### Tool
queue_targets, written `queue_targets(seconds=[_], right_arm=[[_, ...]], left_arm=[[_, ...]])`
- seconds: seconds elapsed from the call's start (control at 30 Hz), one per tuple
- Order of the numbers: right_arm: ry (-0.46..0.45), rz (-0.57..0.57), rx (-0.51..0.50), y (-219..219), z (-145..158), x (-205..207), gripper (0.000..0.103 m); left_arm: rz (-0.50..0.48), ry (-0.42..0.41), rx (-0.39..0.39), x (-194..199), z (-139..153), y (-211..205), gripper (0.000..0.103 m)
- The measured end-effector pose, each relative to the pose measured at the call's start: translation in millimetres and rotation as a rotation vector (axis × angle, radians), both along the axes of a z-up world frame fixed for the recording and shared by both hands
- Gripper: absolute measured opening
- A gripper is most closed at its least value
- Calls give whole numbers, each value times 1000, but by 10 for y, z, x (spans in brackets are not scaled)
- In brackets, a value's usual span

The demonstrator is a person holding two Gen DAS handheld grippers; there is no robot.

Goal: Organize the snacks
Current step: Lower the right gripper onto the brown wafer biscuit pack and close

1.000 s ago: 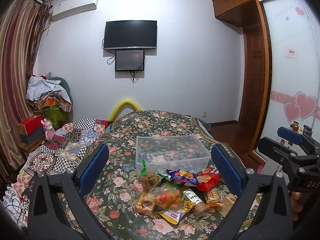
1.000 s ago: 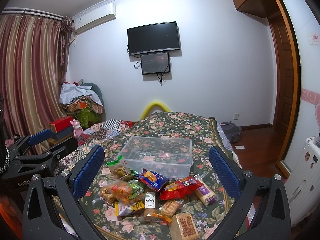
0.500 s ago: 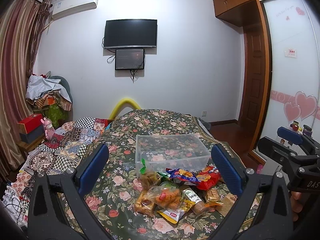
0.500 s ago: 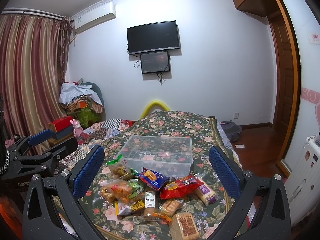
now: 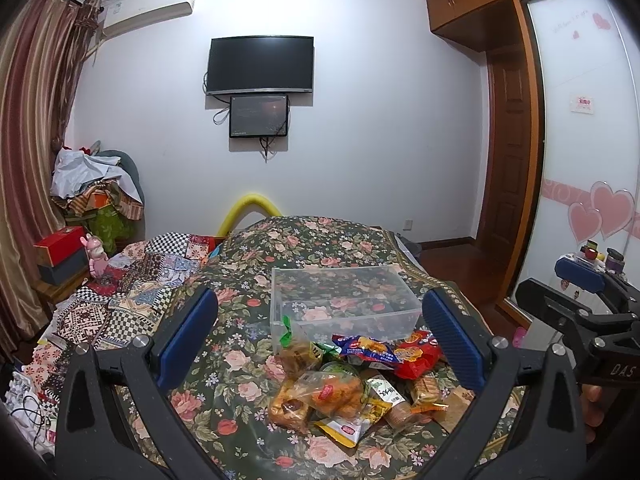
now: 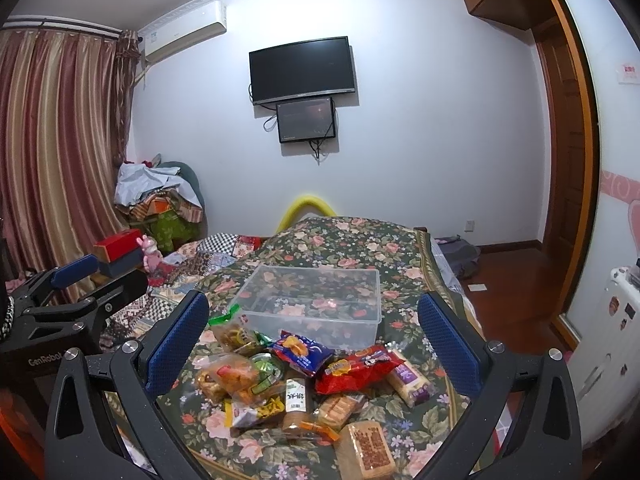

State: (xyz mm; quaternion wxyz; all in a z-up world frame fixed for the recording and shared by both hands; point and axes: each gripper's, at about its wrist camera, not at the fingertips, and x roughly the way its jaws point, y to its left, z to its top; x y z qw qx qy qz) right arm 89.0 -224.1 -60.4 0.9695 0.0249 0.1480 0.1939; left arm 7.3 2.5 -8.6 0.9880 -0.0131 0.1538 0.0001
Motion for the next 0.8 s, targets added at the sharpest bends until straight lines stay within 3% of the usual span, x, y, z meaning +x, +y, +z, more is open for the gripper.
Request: queue_targets(seconds=[0.23,0.37,0.8], right_arm=[[36,-10,-35,-17,-79,62,103],[93,-18,-40,-98,-199,154,103],[367,-6,-73,-294,-830,404,87]], left_arm=[[-13,45,-17,104,-81,69,102],[-13,94,1,201,-179,105,87],[-88,320,2,641,-769,103,77]])
